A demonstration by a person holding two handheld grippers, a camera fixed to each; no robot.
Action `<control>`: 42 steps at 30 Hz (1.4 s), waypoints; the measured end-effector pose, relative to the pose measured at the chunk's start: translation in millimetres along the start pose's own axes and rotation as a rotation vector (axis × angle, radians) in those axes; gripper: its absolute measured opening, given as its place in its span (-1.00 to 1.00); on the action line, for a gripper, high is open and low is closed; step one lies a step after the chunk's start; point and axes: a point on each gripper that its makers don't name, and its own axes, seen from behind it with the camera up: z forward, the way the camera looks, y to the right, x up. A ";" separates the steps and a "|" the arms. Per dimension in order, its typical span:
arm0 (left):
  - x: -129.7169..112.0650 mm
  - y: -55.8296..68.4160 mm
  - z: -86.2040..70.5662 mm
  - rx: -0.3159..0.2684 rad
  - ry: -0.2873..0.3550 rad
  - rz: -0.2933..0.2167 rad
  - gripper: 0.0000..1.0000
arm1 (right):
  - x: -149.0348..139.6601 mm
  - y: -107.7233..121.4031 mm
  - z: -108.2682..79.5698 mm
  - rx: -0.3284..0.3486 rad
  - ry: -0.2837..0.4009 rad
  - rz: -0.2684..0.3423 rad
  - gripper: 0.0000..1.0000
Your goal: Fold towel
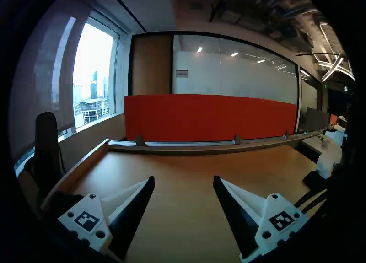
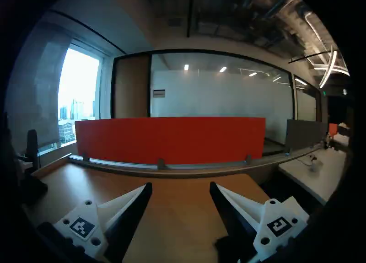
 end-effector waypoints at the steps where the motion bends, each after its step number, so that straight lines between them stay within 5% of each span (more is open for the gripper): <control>1: 2.0 -0.9 0.7 0.000 0.005 -0.003 0.90 | 1.4 -4.6 0.3 0.004 0.003 0.002 0.95; 9: 18.5 -3.2 4.4 -0.010 0.048 -0.037 0.90 | 8.1 -35.5 5.0 0.025 0.019 0.017 0.95; 24: 19.5 -6.5 5.9 -0.008 0.084 -0.050 0.90 | 20.6 -57.3 6.8 0.021 0.037 0.011 0.95; 36: 8.3 -18.4 3.7 0.032 0.133 -0.042 0.89 | 22.7 -83.2 3.2 0.055 0.030 0.014 0.95; 42: -6.0 -15.3 5.2 0.035 0.169 0.009 0.89 | 18.1 -91.7 -1.9 0.070 0.032 0.024 0.95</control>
